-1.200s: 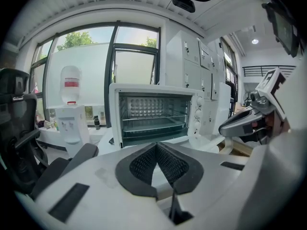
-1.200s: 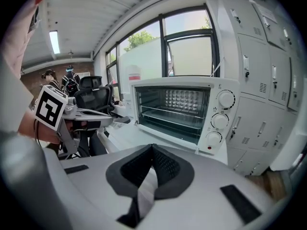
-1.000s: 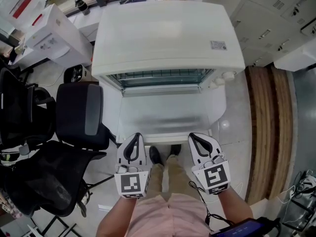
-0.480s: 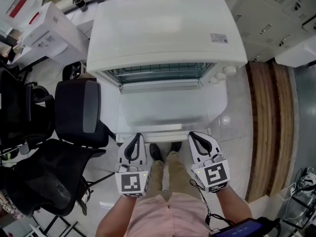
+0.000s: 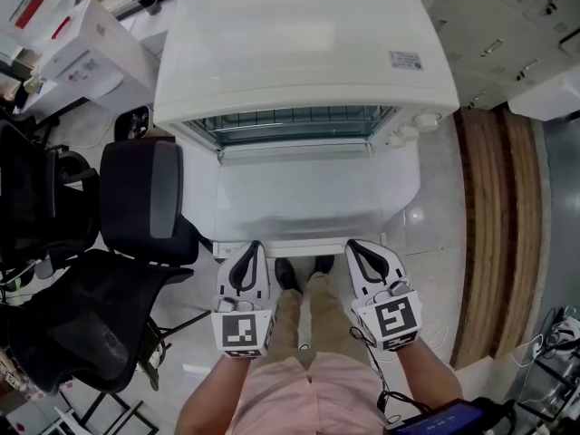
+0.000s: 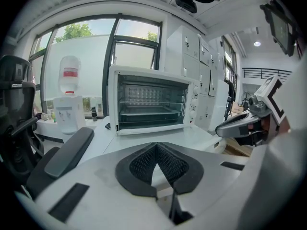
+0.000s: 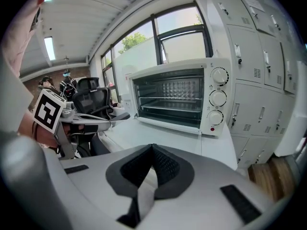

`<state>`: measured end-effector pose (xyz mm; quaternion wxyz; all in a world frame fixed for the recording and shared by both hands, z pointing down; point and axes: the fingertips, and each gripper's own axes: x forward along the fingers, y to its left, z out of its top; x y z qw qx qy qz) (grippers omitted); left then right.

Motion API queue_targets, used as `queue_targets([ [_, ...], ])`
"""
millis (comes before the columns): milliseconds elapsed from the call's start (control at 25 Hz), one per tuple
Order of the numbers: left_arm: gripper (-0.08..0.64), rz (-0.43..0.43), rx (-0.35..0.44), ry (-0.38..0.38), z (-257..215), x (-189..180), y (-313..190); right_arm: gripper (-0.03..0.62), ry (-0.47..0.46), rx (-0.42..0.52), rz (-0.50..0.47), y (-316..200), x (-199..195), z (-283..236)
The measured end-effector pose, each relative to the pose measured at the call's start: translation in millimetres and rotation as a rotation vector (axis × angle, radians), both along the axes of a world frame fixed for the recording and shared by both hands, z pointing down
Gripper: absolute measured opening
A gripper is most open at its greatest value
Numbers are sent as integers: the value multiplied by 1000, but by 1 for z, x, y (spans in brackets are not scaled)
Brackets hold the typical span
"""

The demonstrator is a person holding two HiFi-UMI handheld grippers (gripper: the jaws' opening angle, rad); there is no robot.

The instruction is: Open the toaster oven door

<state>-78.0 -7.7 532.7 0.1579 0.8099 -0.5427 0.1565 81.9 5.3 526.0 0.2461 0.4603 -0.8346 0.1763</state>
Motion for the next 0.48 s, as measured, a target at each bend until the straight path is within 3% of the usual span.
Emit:
queue_targets([
  [480,12,7,-21,-11,14,-1,4,1,7,-17,2,4,-1,14],
])
